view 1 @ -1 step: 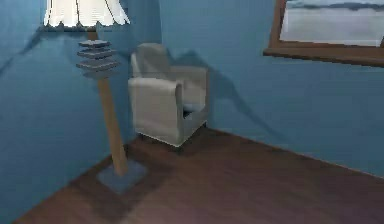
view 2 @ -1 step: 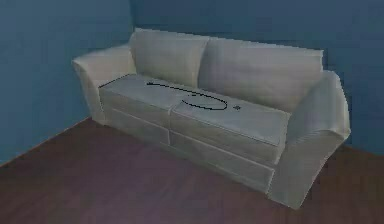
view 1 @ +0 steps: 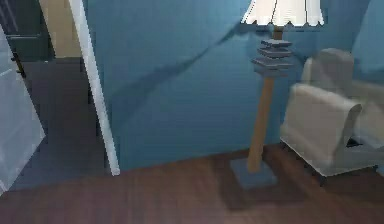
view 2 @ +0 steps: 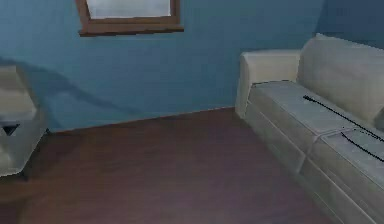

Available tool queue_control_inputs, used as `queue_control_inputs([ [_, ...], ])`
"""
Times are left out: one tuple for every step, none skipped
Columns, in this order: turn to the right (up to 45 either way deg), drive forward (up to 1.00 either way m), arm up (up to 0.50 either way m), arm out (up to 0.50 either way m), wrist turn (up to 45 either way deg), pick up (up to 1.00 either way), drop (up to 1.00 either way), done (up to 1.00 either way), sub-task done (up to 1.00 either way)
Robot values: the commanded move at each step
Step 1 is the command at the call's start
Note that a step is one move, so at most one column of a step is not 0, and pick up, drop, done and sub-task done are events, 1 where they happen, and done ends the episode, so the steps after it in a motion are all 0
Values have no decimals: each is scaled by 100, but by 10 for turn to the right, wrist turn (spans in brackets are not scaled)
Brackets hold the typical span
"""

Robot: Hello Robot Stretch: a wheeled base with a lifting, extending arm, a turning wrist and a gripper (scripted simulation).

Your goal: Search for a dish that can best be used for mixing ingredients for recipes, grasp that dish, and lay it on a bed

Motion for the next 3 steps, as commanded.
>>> queue_control_inputs([
  [-450, 0, 0, 0, 0, 0, 0, 0, 0],
  [-450, 0, 0, 0, 0, 0, 0, 0, 0],
  [-240, 0, 0, 0, 0, 0, 0, 0, 0],
])
